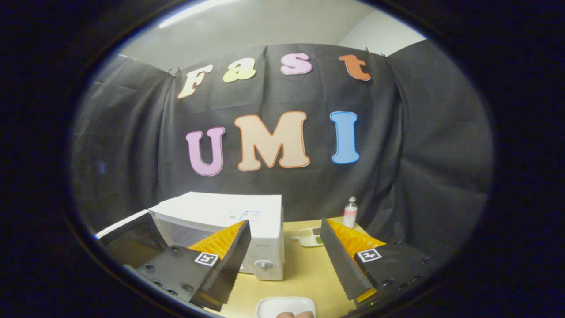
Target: Open the microwave oven with the left hand, put the food in, and close the microwave oven.
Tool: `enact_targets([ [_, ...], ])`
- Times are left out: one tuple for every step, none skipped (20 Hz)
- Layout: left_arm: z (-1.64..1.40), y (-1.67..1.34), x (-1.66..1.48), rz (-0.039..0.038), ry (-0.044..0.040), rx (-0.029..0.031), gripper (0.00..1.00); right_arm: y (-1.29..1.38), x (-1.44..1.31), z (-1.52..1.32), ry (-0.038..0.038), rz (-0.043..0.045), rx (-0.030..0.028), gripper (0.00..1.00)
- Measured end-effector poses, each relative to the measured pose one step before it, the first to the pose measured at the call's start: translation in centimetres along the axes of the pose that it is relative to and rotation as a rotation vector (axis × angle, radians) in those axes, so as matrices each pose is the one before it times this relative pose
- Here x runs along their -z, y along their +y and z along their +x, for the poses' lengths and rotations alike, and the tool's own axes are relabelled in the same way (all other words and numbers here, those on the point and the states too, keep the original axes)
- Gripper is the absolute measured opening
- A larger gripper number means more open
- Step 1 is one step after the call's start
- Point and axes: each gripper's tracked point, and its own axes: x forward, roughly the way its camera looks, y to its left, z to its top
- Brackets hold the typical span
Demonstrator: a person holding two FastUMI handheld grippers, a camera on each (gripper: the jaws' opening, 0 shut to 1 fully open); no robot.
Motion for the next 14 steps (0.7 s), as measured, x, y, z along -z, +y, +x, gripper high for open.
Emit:
enact_targets([
  [0.068, -0.972, -0.551, 0.00765, 0.00116, 0.02206, 0.0, -0.784, -0.732, -0.165, -0.01536, 0.00632, 0.01221, 0.97],
  [0.234, -1.08, -0.695, 0.01552, -0.00359, 0.01744, 0.0, -0.547, -0.624, -0.171, -0.01265, 0.00949, 0.00803, 0.97],
  [0.379, -1.051, -0.667, 0.01702, -0.00135, 0.01687, 0.0, -0.573, -0.401, 0.039, -0.00714, 0.01005, 0.00571, 0.97],
  [0.503, -1.215, -0.759, 0.01624, -0.00497, 0.01572, 0.0, -0.542, -0.294, 0.232, -0.00342, 0.00768, 0.00251, 0.97],
  [0.485, -0.706, -0.61, 0.01556, -0.00305, 0.00208, 0.0, -0.533, -0.315, 0.057, -0.0063, -0.00161, -0.0017, 0.97],
  [0.569, -1.052, -0.688, 0.00538, 0.00116, 0.00855, 0.0, -0.523, -0.089, 0.145, -0.0009, -0.01496, -0.00411, 0.97],
  [0.322, -1.078, -0.776, -0.00042, 0.00019, 0.00748, 0.0, -0.297, -0.141, -0.034, 0.00159, -0.01536, -0.01271, 0.88],
  [0.463, -1.1, -0.805, -0.00565, -0.00167, 0.00971, 0.0, -0.242, -0.163, -0.194, -0.00072, -0.01677, -0.01337, 0.89],
  [0.441, -1.226, -0.702, -0.00384, -0.00648, 0.01283, 0.0, -0.311, -0.29, -0.087, -0.00791, -0.01908, -0.01328, 0.89],
  [0.628, -1.207, -0.881, 0.00013, -0.00779, 0.01163, 0.0, -0.361, -0.302, -0.018, -0.00917, -0.01933, -0.00899, 0.89],
  [0.587, -1.021, -0.694, 0.00365, -0.00237, 0.00732, 0.0, -0.129, -0.171, 0.078, -0.00418, -0.014, -0.00956, 0.89],
  [0.614, -1.0, -0.684, 0.00417, -0.00297, 0.00824, 0.0, 0.04, 0.073, -0.062, 0.00012, -0.01033, -0.01428, 0.89],
  [0.581, -0.931, -0.668, 0.00451, -0.00496, 0.00931, 0.0, 0.093, 0.036, -0.168, 0.00037, -0.00373, -0.011, 0.89],
  [0.67, -0.974, -0.628, 0.00338, -0.00201, 0.0104, 0.0, 0.14, 0.024, -0.054, 0.00004, 0.003, -0.01353, 0.89],
])
